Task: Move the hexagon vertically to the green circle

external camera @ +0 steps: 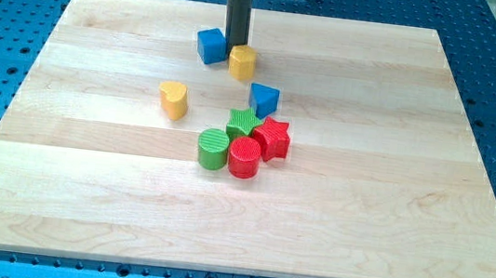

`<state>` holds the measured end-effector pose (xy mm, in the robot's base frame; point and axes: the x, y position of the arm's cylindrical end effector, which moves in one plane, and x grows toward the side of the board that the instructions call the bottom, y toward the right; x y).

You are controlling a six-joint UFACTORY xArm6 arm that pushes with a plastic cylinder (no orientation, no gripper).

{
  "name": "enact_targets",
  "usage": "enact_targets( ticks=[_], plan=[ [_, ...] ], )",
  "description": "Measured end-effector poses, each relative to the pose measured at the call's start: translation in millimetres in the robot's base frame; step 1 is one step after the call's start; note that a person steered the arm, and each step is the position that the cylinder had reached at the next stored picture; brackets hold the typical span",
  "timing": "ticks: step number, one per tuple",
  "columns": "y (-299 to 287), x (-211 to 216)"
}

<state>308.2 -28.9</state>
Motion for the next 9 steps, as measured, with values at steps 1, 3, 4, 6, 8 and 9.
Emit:
enact_targets(
  ticks=[1,3,4,6,8,9],
  plan=[
    [6.8,5.2],
    [62.3,-32.3],
    [58.3,-12.3],
    [26.7,23.4],
    [11.4,47.3],
    [17.0,22.7]
  ],
)
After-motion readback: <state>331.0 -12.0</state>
